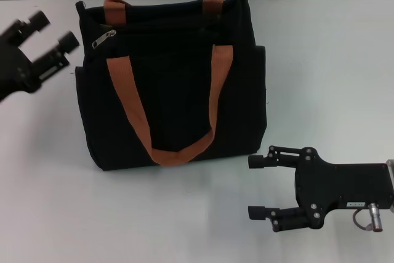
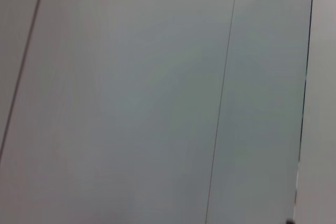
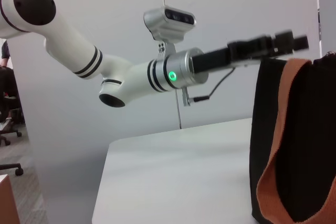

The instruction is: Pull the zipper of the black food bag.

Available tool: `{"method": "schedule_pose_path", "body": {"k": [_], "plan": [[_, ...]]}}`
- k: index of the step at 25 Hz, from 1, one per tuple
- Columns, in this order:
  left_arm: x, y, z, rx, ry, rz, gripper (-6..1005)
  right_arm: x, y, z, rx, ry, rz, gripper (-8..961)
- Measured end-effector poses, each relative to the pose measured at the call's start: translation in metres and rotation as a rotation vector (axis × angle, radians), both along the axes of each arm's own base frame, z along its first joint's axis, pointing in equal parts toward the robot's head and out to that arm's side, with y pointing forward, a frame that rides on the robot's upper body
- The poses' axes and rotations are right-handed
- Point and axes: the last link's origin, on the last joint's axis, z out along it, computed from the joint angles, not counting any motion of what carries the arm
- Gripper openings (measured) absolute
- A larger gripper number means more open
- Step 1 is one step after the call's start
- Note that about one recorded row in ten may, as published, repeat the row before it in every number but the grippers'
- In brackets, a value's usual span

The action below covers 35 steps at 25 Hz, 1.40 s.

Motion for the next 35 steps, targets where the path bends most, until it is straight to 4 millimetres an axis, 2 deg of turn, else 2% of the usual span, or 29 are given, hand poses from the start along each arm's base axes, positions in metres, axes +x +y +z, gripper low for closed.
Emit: {"method": "schedule_pose_path", "body": {"k": [3, 6, 10, 13, 24, 35], "plan": [[0.004, -0.002, -0.019, -0.032, 0.036, -0.003, 790, 0.0, 0.0, 0.0, -0.001, -0.003, 0.002, 813], [0.004, -0.002, -0.026, -0.035, 0.052, -0.002, 787, 0.0, 0.0, 0.0, -0.004, -0.007, 0.007, 814], [-0.004, -0.003, -0.031, -0.017, 0.095, 0.033, 784, 0.001, 0.0, 0.001, 0.004, -0.013, 0.022, 814], [-0.007, -0.009, -0.038, -0.02, 0.17, -0.004, 782, 0.002, -0.001, 0.001, 0.011, -0.016, 0.027, 814], [-0.002, -0.001, -0.035, -0.004, 0.184, -0.024, 773, 0.003, -0.001, 0.002, 0.017, -0.015, 0.021, 813], [0.001, 0.005, -0.031, 0.024, 0.166, -0.023, 448, 0.003, -0.001, 0.002, 0.02, -0.006, 0.017, 814]]}}
